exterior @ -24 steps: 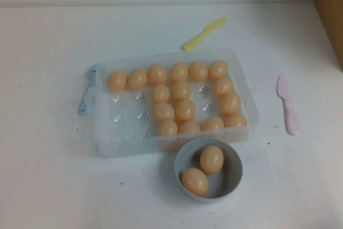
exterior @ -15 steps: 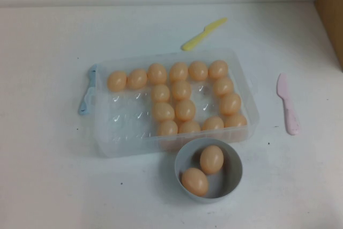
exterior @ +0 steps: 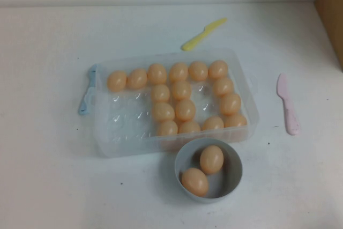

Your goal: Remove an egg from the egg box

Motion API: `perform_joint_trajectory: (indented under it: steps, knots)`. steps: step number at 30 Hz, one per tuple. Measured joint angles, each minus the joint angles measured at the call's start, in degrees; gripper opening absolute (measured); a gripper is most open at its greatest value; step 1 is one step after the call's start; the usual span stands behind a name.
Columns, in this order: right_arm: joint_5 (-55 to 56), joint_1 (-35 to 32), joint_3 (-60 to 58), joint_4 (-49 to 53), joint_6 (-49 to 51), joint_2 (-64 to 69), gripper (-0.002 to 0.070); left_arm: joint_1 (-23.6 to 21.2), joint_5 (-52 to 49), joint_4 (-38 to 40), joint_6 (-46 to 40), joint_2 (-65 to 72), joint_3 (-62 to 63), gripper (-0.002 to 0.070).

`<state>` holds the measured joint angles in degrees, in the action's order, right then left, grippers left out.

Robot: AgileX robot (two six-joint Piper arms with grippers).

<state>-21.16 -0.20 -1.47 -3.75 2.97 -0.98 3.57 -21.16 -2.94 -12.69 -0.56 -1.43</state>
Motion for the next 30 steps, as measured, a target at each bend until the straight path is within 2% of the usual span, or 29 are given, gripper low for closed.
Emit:
perform_joint_trajectory:
  steps: [9,14,19,21,24,30]
  knots:
    - [0.00,0.00,0.00,-2.95,0.00,0.00,-0.0017,1.08,0.00,0.00,0.00,0.00,0.00,-0.0003]
    - [0.00,0.00,0.00,-19.79,0.00,0.00,-0.0017,1.32,0.00,0.00,0.00,0.00,0.00,-0.0004]
    - [0.87,0.00,0.00,-45.81,0.00,0.00,-0.0017,3.25,0.00,0.00,0.00,0.00,0.00,-0.0004]
    - [1.75,0.00,0.00,-52.49,0.00,0.00,-0.0017,3.80,0.00,0.00,0.00,0.00,0.00,-0.0004]
    - [3.16,0.00,0.00,-55.74,0.00,0.00,-0.0017,3.90,0.00,0.12,0.00,0.00,0.00,-0.0004]
    - [3.31,0.00,0.00,-55.90,-4.03,0.00,-0.0017,3.90,0.00,0.15,0.00,0.00,0.00,-0.0003]
